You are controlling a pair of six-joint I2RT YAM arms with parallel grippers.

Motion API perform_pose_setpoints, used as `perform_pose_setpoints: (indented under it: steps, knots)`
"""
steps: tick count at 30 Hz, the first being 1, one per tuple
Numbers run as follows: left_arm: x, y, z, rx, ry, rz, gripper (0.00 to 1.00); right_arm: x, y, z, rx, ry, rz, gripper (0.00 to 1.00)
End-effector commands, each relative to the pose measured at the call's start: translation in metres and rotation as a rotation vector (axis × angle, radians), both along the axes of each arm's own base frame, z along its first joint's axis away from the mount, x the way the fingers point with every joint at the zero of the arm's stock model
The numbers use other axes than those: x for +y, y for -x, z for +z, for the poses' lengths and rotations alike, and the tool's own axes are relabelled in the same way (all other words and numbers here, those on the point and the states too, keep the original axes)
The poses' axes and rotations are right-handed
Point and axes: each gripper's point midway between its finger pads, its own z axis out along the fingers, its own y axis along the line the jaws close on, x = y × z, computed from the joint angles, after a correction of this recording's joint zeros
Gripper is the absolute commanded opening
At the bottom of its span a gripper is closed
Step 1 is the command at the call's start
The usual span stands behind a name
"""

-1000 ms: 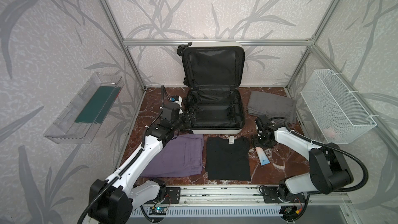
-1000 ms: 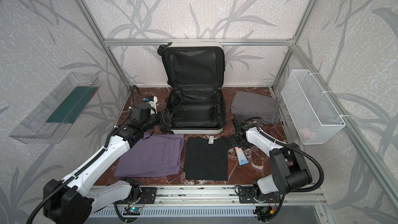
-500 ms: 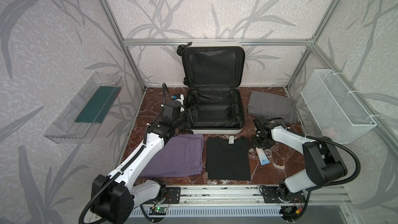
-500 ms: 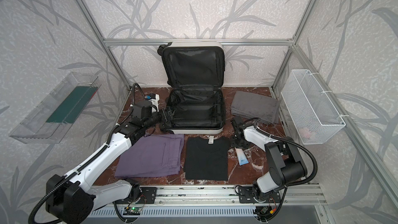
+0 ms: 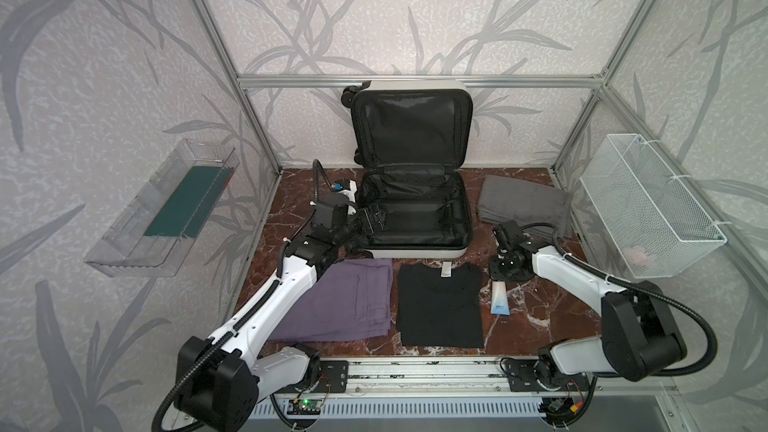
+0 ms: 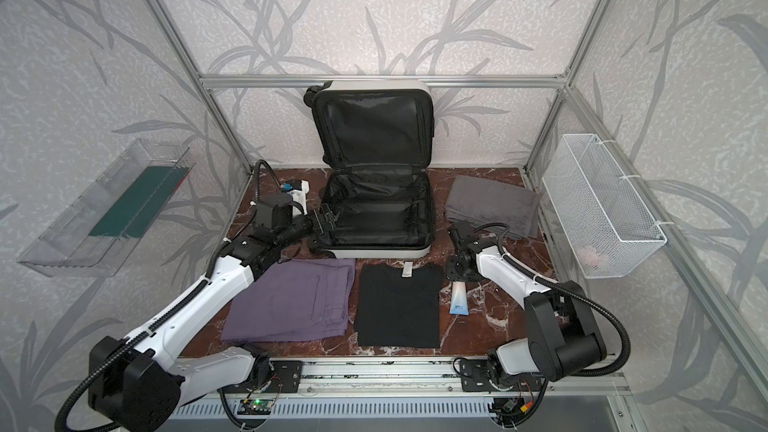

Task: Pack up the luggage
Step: 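Lift the tube with the right gripper and carry it over the suitcase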

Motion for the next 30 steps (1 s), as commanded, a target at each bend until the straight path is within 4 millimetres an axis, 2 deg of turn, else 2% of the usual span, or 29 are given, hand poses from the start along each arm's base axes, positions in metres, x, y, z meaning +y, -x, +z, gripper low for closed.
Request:
perform_pose_setpoints:
  steps: [1,10,15,21,27,30]
  knots:
    - [-0.012,0.005,0.013,-0.046,0.077,-0.052,0.95,-0.007,0.001,0.015,-0.05,0.028,-0.015,0.38]
    - [-0.02,0.006,0.008,-0.085,0.109,-0.092,0.94,0.0,-0.011,0.051,-0.157,-0.031,-0.014,0.35]
    - [-0.027,0.004,-0.001,-0.09,0.102,-0.133,0.94,0.012,-0.024,0.079,-0.24,-0.098,0.004,0.34]
    - [-0.053,0.003,-0.003,-0.134,0.117,-0.241,0.94,0.042,-0.043,0.121,-0.306,-0.239,0.064,0.34]
    - [-0.089,0.011,-0.004,-0.216,0.126,-0.404,0.94,0.079,-0.071,0.167,-0.375,-0.372,0.114,0.34]
    - [-0.104,0.015,-0.009,-0.23,0.133,-0.477,0.94,0.101,-0.087,0.182,-0.393,-0.42,0.135,0.33]
